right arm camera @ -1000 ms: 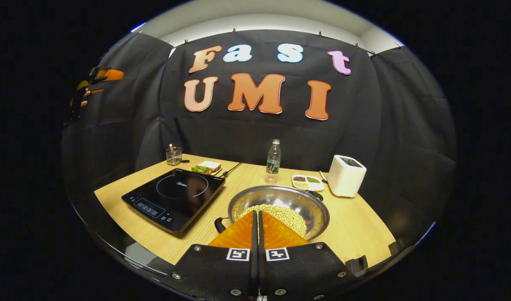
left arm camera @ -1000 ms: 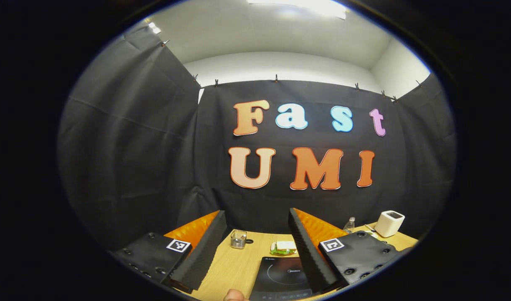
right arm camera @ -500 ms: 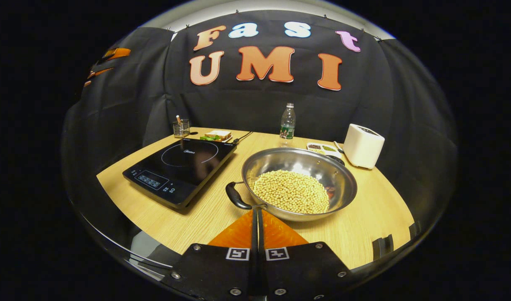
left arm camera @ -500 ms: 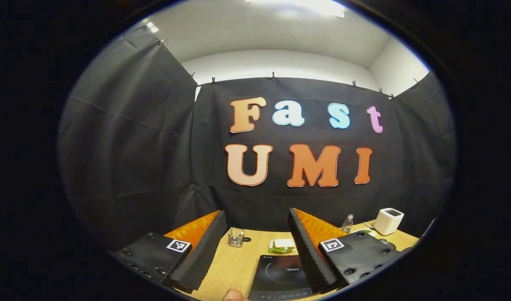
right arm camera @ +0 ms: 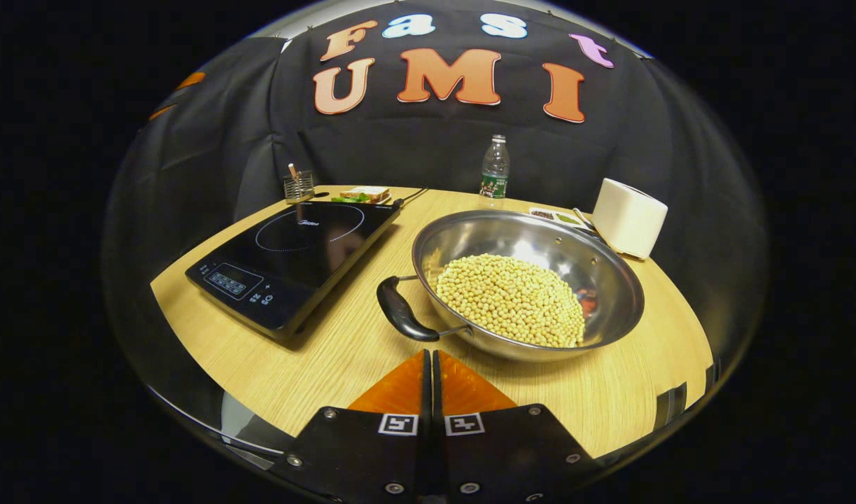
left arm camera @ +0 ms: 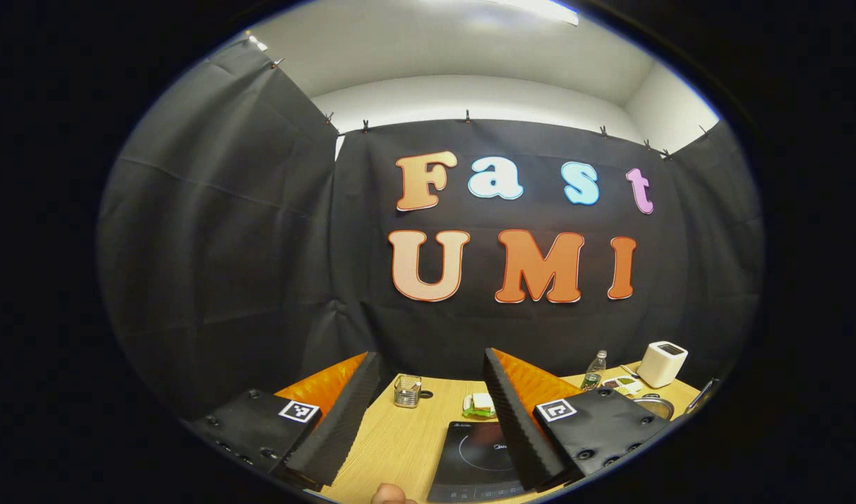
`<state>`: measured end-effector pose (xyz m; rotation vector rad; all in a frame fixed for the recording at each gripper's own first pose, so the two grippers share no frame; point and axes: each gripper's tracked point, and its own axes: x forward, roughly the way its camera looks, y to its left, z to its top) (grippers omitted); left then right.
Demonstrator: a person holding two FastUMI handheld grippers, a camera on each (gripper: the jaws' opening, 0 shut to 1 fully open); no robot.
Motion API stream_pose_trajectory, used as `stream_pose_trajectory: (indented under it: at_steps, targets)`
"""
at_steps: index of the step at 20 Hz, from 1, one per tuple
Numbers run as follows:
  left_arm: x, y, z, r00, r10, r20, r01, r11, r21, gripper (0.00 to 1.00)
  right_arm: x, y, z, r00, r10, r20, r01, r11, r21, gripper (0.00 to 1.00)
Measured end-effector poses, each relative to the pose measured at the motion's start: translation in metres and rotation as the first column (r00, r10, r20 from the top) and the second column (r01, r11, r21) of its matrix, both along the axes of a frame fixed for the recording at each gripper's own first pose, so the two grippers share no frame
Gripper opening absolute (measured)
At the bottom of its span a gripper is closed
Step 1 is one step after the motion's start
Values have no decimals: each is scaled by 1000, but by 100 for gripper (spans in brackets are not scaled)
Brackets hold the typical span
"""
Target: First push the handle of the pot to place it horizontally, then grasp the pot with both hands and set it on the induction cooktop.
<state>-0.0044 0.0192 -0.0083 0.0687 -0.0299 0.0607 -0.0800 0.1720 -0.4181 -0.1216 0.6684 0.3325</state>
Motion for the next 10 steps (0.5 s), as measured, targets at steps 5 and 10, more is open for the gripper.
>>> stream_pose_trajectory:
  at_steps: [5, 10]
  targets:
    - [8, 0, -7, 1000, -9, -13, 9, 1000, -8, 97, 7, 11, -2, 1000, 12, -12, -13, 1000, -6, 0]
    - [19, 7, -7, 1000, 9, -15, -9, 1000, 11, 97, 14, 24, -3, 1000, 14, -27, -13, 1000, 10, 0]
